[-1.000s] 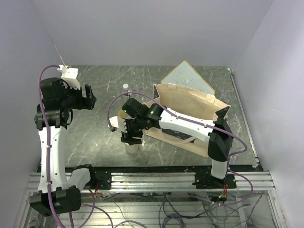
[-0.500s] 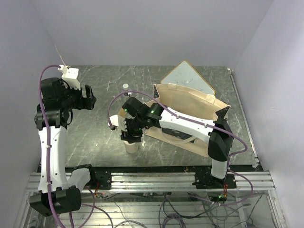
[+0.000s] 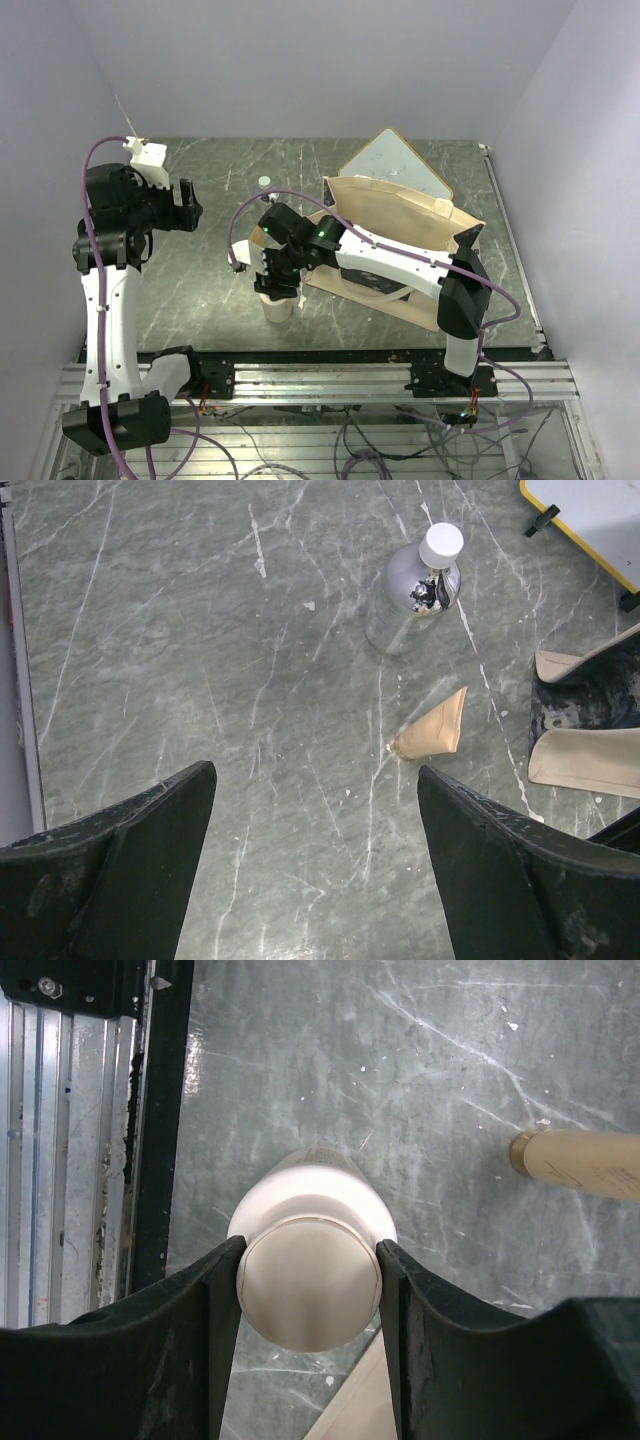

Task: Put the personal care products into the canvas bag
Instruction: Pick up the care product from the center of the board.

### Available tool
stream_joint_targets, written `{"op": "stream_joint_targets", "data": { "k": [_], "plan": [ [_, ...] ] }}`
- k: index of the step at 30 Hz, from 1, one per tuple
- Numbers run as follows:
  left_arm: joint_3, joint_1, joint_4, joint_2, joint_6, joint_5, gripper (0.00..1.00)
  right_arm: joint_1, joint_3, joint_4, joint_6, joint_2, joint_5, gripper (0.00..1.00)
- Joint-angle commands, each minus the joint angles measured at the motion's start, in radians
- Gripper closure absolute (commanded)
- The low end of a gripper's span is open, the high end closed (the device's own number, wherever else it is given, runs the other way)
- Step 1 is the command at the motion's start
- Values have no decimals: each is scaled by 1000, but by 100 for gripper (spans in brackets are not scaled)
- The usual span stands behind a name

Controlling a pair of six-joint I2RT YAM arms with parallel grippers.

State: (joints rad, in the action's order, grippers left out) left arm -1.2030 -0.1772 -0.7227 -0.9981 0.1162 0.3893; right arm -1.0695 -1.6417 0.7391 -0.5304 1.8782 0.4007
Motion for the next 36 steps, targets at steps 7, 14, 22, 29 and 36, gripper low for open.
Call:
{"op": "stream_joint_targets", "data": {
  "k": [7, 14, 22, 29, 36],
  "plan": [
    [-10, -6, 17, 16, 18, 9, 7, 11, 24, -29, -2, 6, 30, 60],
    [-19, -6, 8, 15, 27, 5, 2, 17, -12, -4, -14, -9, 63, 92],
    [-71, -7, -39, -15, 52, -3, 1, 20, -99, 63, -64, -87, 102, 100],
    [-47, -5, 9, 8, 48, 40, 6, 24, -236, 195, -108, -147, 130, 100],
    [-71, 10, 6, -24, 51, 79, 7, 24, -423, 287, -91, -186, 76, 100]
  ]
}}
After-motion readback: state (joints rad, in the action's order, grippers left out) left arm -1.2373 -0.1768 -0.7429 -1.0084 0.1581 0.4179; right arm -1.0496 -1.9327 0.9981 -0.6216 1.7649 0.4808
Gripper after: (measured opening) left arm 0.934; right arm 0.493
